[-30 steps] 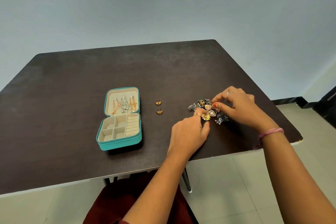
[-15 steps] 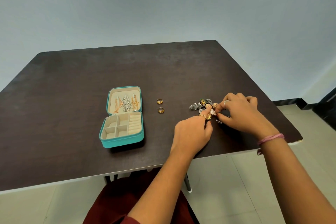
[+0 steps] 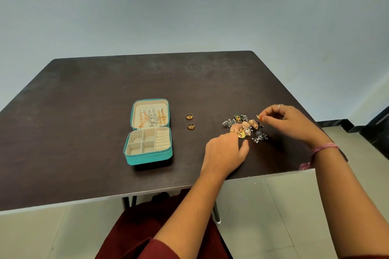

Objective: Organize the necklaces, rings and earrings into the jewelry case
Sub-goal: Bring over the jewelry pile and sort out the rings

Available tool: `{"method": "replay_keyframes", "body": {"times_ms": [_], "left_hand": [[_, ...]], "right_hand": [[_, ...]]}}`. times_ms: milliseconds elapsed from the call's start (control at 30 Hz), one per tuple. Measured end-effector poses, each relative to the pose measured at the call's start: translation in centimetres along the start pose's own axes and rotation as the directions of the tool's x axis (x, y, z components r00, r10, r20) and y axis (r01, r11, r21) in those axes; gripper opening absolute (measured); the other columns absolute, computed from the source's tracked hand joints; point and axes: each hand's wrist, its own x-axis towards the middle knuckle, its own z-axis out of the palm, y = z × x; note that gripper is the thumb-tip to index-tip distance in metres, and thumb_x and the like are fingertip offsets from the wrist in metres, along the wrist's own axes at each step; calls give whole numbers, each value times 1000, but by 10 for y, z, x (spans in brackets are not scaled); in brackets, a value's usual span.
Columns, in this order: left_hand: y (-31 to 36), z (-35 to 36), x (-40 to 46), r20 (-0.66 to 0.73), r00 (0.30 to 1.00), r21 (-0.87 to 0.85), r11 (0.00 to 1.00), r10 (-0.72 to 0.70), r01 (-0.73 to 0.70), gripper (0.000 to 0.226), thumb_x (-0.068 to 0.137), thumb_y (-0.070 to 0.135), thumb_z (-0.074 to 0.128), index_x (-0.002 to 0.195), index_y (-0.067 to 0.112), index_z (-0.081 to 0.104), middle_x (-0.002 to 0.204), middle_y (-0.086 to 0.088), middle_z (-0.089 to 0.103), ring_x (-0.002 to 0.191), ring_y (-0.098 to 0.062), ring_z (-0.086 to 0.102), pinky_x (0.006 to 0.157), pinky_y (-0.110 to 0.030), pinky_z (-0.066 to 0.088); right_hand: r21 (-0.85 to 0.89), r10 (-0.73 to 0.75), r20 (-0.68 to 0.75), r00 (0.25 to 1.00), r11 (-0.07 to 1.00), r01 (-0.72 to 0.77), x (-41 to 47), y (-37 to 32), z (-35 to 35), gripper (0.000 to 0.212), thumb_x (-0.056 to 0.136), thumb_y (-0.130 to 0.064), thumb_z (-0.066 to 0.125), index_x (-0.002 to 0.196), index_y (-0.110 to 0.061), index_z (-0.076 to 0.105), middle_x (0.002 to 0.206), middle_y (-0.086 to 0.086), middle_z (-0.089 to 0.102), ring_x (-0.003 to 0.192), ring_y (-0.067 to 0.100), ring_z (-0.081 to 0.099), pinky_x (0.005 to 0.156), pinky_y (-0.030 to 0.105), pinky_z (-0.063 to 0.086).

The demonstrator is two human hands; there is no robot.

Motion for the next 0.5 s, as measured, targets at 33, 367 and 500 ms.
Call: {"method": "replay_keyframes", "body": {"times_ms": [33,367,500], "left_hand": [[-1,-1,-1,-6,1000,-18,1000,-3,3,37,95,38,43,129,22,44,75,-1,66,71,-23,63,56,-31,40],[-11,2,-37,-164,980,138,987,108,-86,28,90,31,52,67,23,38,50,6,48,42,-12,42,47,-27,39],[-23,-4,-57,-233,966,204,977,115,-67,32,86,31,57,59,25,40,45,8,44,37,-8,36,41,-24,32]], "right_hand": [[23,2,-12,1000,1000,-1,0,0,1,7,89,-19,63,90,-21,69,90,-1,69,86,15,63,73,26,47],[31,-131,-11,991,991,131,-12,-34,34,8,88,-28,65,91,-23,70,87,-7,68,78,8,63,66,17,49],[4,-247,124,961,969,249,-9,-58,60,7,89,-30,64,94,-30,68,95,-15,65,87,-1,59,72,10,44]]}}
